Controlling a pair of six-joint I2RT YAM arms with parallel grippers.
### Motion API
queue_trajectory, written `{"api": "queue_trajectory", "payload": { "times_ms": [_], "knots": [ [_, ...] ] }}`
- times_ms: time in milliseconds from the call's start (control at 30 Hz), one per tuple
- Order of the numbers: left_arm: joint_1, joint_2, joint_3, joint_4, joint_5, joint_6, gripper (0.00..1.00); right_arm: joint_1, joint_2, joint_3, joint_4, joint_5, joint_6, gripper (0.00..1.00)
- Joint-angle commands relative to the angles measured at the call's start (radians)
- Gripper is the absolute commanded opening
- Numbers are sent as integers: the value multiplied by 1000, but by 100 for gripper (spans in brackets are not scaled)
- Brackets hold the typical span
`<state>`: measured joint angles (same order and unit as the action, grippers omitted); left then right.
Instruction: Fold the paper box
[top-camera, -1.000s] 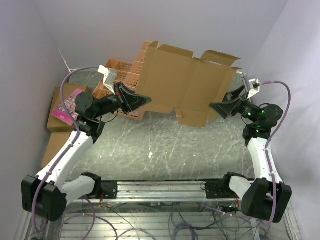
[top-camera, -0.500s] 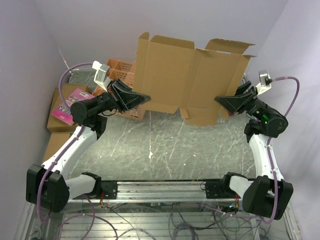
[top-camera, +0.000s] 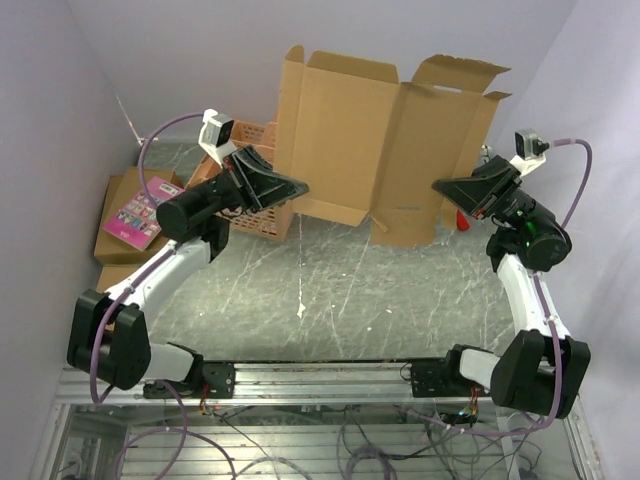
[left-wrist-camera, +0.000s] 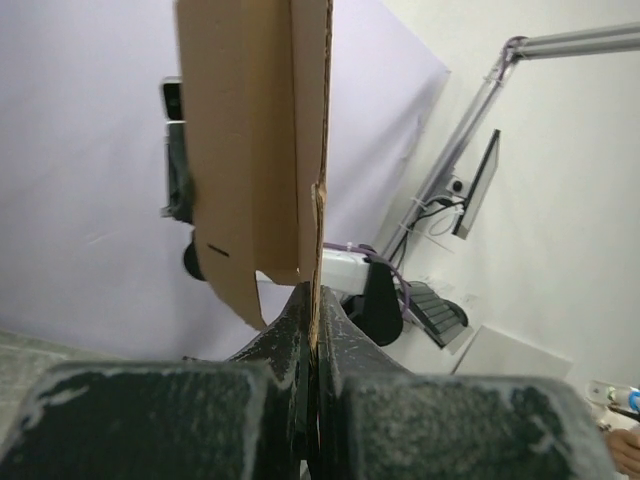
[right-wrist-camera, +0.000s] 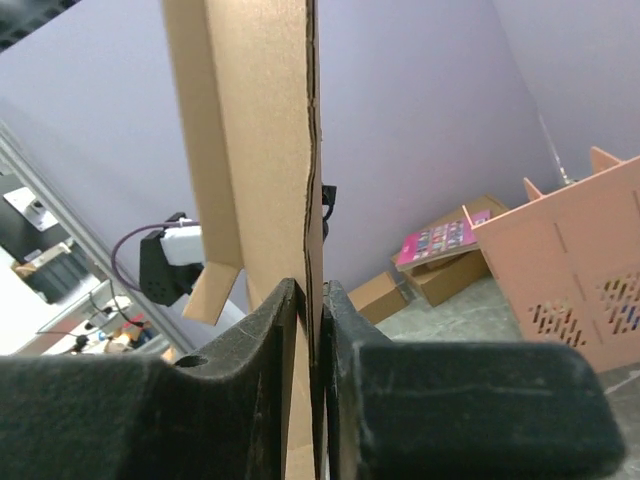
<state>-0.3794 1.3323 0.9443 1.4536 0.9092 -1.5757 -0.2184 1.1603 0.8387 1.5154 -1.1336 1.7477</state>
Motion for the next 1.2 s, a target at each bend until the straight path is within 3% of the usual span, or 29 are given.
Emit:
{"api": "queue_trajectory", "payload": {
  "times_ms": [0, 333, 600, 700, 800, 867, 1000, 1167],
  "knots": [
    [-104, 15, 88, 94, 13, 60, 7, 40, 19, 37, 195, 23, 55, 12],
    [-179, 89, 172, -23, -25, 135, 7, 46, 46, 60, 279, 50, 125, 11],
    [-204, 59, 184, -368, -20, 343, 7, 45, 32, 49, 250, 15, 84, 11],
    [-201, 11, 220, -627, -20, 529, 7, 42, 14, 37, 185, -13, 16, 11],
    [-200, -36, 306, -1044, -46, 800, 7, 36, -14, 26, 98, -35, -72, 11],
    [-198, -48, 358, -1232, -75, 922, 7, 36, -33, 18, 39, -43, -131, 11],
    [-195, -40, 433, -1476, -128, 1060, 7, 36, -68, 9, -77, -55, -241, 11],
    [-196, -22, 502, -1624, -170, 1148, 7, 36, -103, 20, -247, -73, -384, 10]
  ]
}}
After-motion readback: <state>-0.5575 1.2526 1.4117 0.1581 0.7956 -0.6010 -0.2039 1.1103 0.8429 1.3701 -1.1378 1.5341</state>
